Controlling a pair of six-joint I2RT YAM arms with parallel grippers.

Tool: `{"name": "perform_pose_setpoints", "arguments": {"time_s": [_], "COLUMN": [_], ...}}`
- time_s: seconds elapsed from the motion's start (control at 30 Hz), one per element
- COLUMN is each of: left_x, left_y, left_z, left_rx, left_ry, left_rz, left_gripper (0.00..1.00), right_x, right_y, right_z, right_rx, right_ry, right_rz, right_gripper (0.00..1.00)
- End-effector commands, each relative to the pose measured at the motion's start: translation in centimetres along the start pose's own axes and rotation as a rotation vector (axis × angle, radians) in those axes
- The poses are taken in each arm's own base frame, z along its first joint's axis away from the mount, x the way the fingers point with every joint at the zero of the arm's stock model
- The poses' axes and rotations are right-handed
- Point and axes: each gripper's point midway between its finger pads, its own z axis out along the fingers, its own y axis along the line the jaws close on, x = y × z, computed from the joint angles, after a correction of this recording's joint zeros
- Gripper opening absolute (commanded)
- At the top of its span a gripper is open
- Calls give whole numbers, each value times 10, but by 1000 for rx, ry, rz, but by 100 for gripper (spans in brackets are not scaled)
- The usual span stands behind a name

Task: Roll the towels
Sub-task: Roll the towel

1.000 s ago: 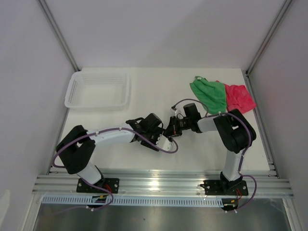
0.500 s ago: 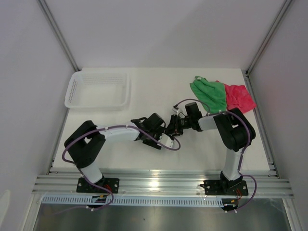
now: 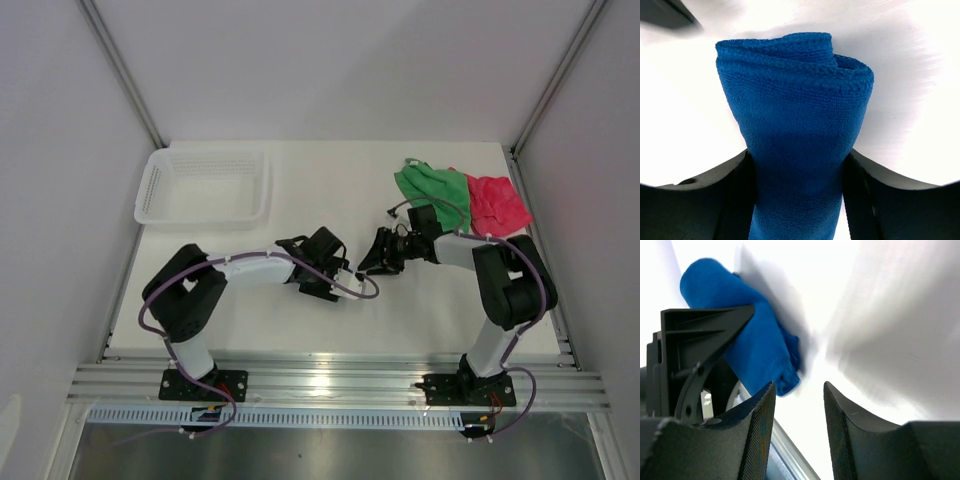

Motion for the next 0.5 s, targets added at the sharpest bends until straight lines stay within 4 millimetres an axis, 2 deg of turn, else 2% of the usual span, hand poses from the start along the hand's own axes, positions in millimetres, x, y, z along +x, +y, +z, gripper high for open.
{"name": "perform_pose_setpoints", "arguments": {"time_s": [0.0,0.17,0.3,0.47], "left_x": [38,38,39,38], "left_y": [-49,-44,-42,-23], "left_z": [17,16,15,8], "left_rx": [197,250,288,287], "left_ry": [104,101,124,133], "left_rz": [-105,-164,-247,-445], "left_gripper": [63,56,32,19], "right_x": [-18,-23,-24,-26], "right_y": [2,6,6,8], "right_z": [-27,-44,-47,-51], "right_rx": [77,100,101,105], "right_ry": [-69,-109,-118,-132], "right_rz": [-54,-82,-84,-90], "right_gripper": [46,47,47,47]}}
